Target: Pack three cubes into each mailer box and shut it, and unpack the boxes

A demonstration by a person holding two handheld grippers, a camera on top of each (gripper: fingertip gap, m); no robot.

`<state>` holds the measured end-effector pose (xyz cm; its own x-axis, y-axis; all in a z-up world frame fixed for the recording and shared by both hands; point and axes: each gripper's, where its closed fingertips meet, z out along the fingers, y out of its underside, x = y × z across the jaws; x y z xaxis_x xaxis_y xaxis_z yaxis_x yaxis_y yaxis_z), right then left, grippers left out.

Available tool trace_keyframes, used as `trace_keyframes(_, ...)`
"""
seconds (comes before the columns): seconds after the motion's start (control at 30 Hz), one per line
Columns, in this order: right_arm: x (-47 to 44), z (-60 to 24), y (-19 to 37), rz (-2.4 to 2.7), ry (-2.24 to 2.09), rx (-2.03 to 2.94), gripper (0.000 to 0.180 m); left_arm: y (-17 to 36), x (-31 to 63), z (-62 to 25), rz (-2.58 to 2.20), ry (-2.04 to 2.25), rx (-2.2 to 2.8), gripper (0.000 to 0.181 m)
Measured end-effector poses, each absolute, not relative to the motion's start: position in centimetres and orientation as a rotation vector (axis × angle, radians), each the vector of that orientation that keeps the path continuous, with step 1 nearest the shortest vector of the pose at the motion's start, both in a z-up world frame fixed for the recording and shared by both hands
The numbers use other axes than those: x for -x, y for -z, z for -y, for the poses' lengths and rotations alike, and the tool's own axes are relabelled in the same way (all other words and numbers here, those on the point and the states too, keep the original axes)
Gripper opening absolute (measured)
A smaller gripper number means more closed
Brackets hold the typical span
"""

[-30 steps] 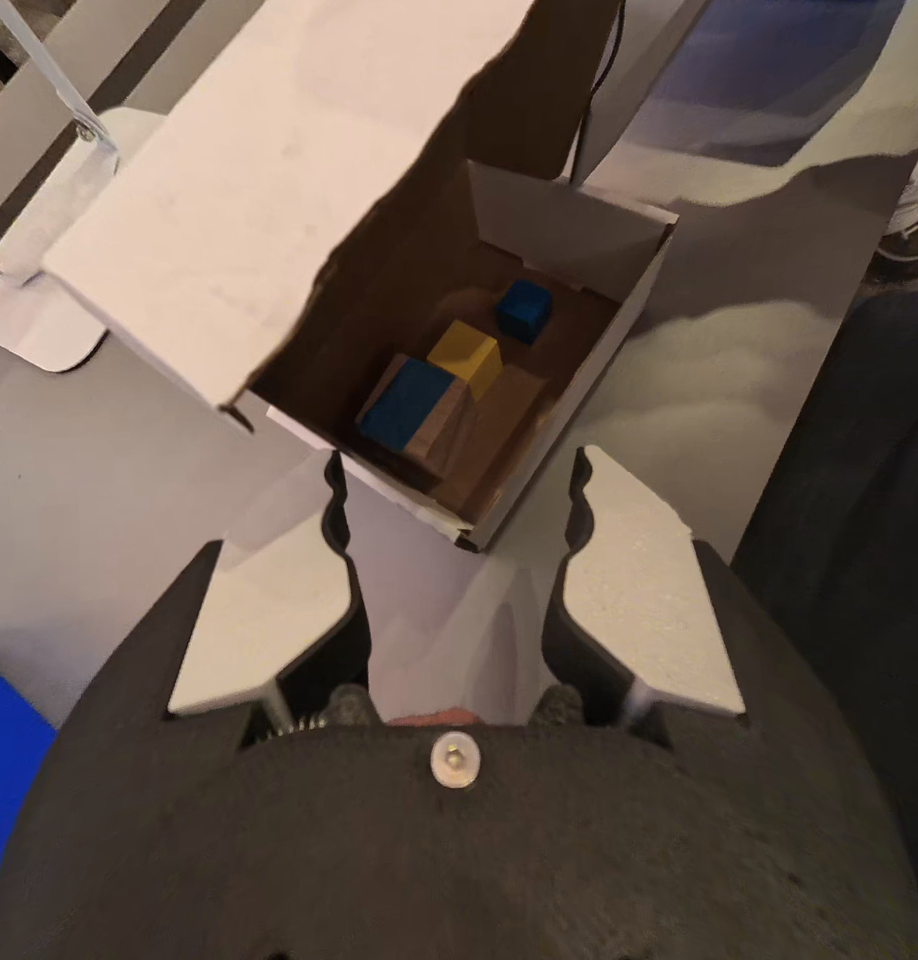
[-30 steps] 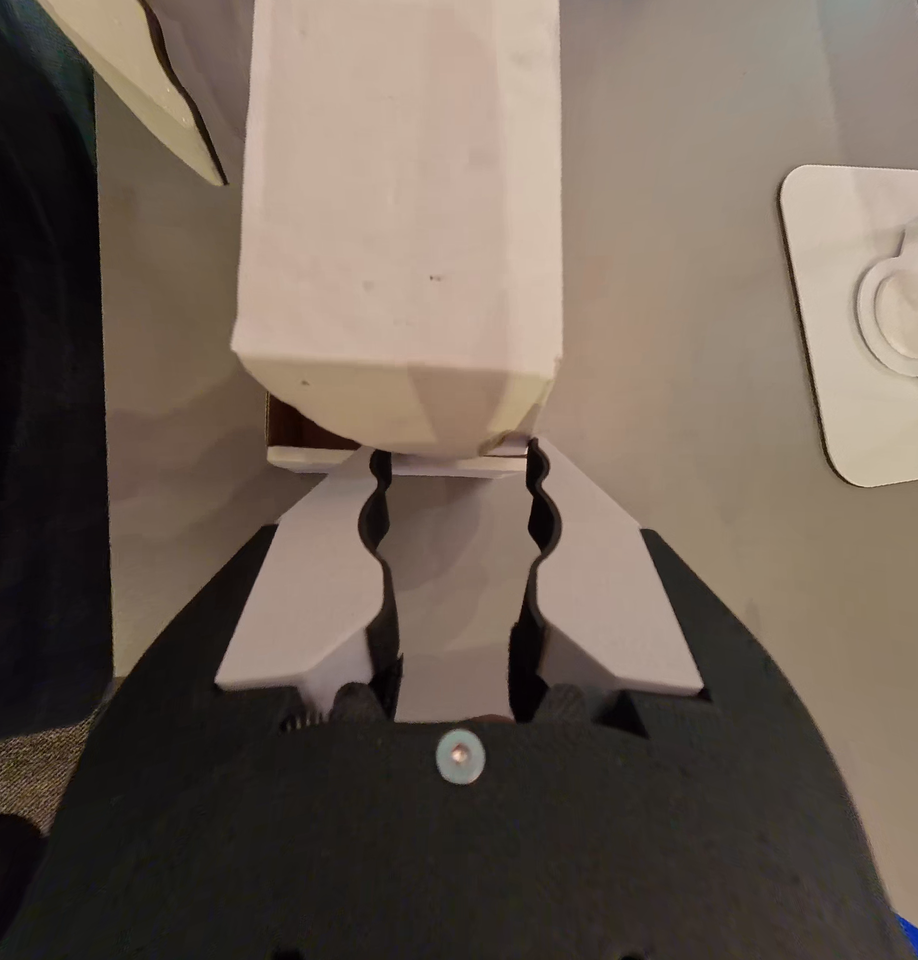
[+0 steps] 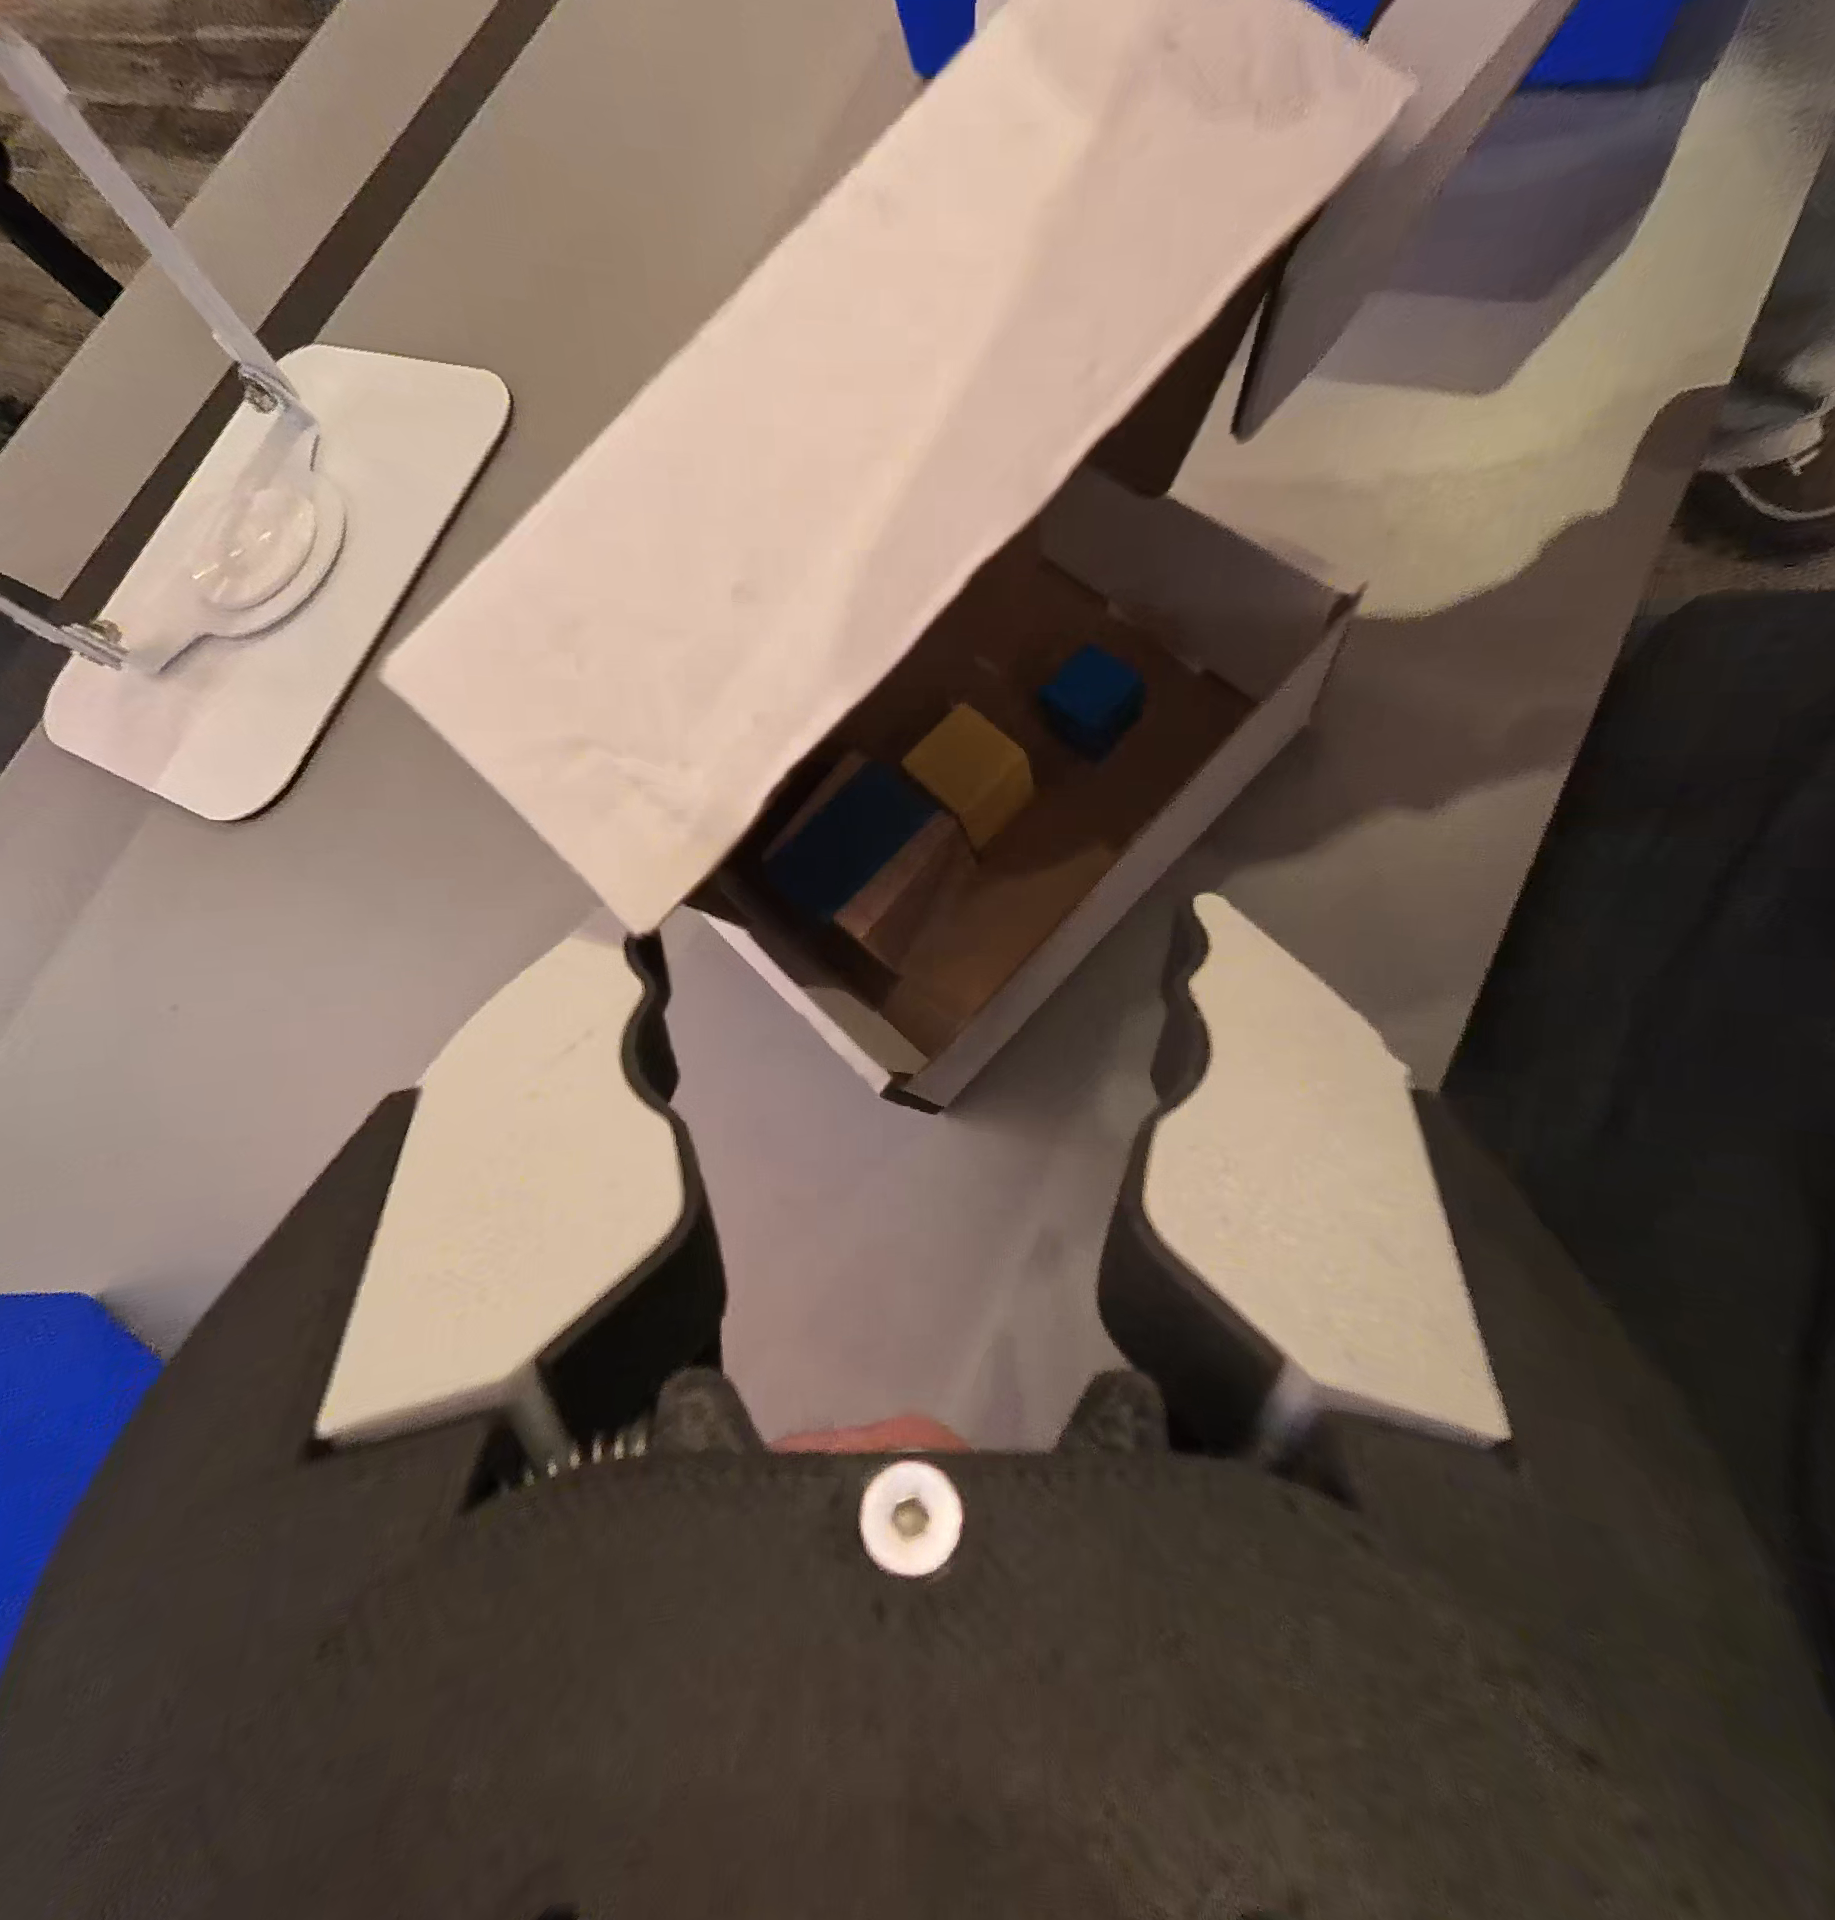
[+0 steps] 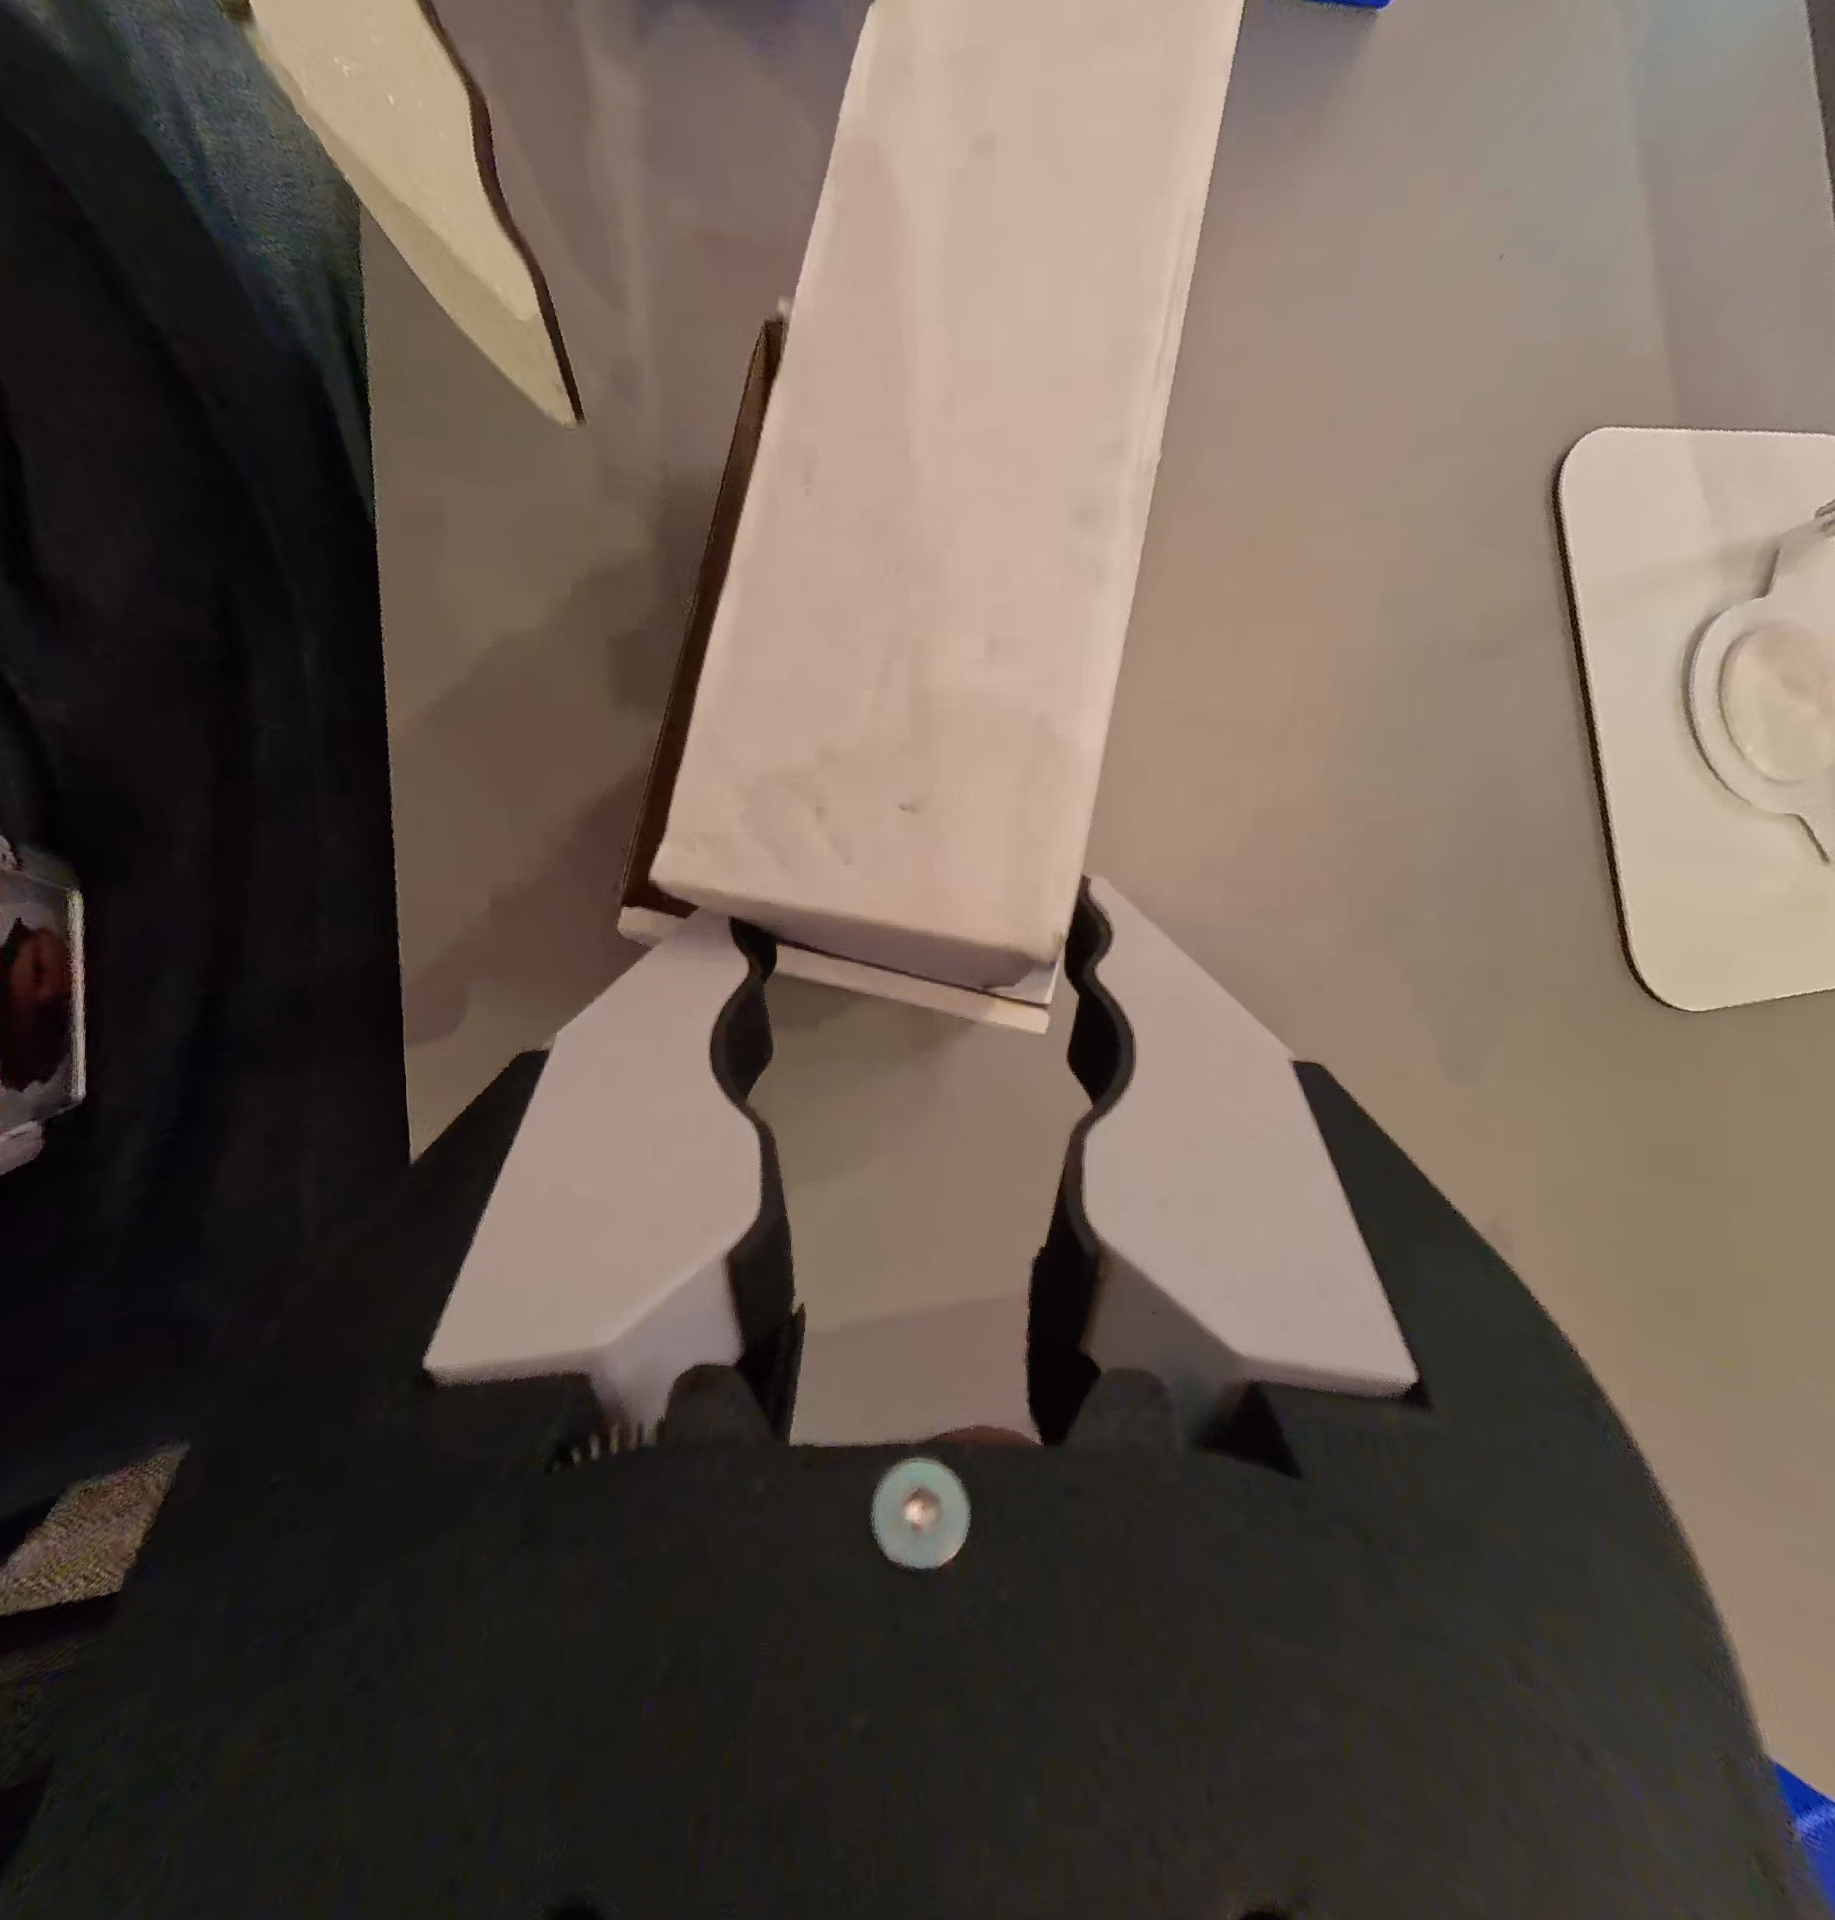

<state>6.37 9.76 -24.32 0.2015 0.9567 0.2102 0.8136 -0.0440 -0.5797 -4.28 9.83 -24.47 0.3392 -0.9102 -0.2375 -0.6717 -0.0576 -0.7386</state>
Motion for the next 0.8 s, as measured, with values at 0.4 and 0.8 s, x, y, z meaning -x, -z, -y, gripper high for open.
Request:
trace_keyframes(0.4, -6.4, -9.2, 26.1, 1.710, -0.178, 1.866, 0.062, 26.4, 4.6, -8.9, -1.453, 0.256, 1.819, 0.091)
trace_keyframes(0.8, -6.3, -8.5, 26.8, 1.742, -0.140, 1.869, 0.072, 27.6, 5.2, -8.7, -1.503, 0.190, 1.834, 0.089)
